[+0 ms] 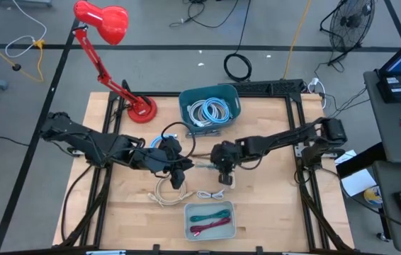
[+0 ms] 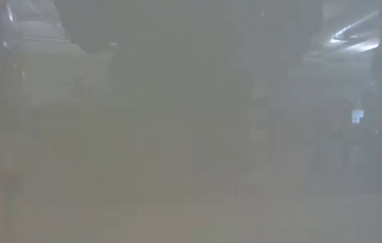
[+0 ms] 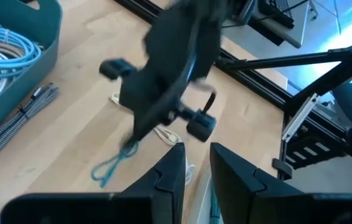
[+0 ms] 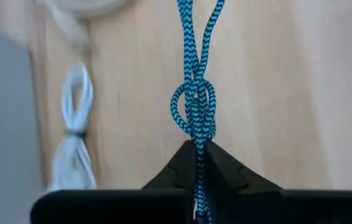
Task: Pick & Place USB Port
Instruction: Put the blue charger cable into the gray bin, then put the blue hdmi cable into the green bin
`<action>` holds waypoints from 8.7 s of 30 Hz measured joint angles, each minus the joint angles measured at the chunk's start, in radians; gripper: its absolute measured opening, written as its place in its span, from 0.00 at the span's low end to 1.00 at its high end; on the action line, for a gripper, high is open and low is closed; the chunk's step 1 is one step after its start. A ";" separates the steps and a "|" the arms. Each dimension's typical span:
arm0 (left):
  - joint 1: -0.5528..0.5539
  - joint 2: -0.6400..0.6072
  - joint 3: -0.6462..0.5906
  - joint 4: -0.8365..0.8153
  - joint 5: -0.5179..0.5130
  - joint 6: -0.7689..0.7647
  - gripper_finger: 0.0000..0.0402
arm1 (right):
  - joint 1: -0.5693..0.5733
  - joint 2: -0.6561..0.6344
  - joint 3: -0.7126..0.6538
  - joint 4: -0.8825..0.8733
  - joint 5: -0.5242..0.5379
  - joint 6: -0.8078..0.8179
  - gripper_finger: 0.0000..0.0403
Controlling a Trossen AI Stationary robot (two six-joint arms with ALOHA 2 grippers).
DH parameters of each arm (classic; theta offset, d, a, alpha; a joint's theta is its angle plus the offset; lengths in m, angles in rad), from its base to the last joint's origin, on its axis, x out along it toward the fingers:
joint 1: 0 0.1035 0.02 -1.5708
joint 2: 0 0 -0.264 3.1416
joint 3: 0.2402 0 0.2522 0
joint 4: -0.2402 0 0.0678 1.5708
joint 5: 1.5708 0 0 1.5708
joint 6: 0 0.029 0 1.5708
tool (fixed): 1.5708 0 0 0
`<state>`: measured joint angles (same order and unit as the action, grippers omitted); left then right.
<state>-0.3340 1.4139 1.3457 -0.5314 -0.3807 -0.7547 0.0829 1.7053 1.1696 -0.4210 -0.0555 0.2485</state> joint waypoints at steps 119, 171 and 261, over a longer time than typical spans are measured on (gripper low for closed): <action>-0.480 -0.001 0.000 -0.302 -0.233 -0.457 0.19 | 0.396 0.272 0.256 -0.008 0.080 0.296 0.29; 0.396 0.009 -0.093 -0.697 0.156 0.091 0.34 | 0.039 -0.256 0.142 -0.555 0.341 0.475 0.30; 0.848 0.576 0.523 -0.325 0.381 0.676 0.09 | 0.070 -0.335 0.142 -0.418 0.395 0.525 0.30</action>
<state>0.5144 1.9896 1.8688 -0.8563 0.0005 -0.0789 0.1532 1.3705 1.3117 -0.8391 0.3395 0.7738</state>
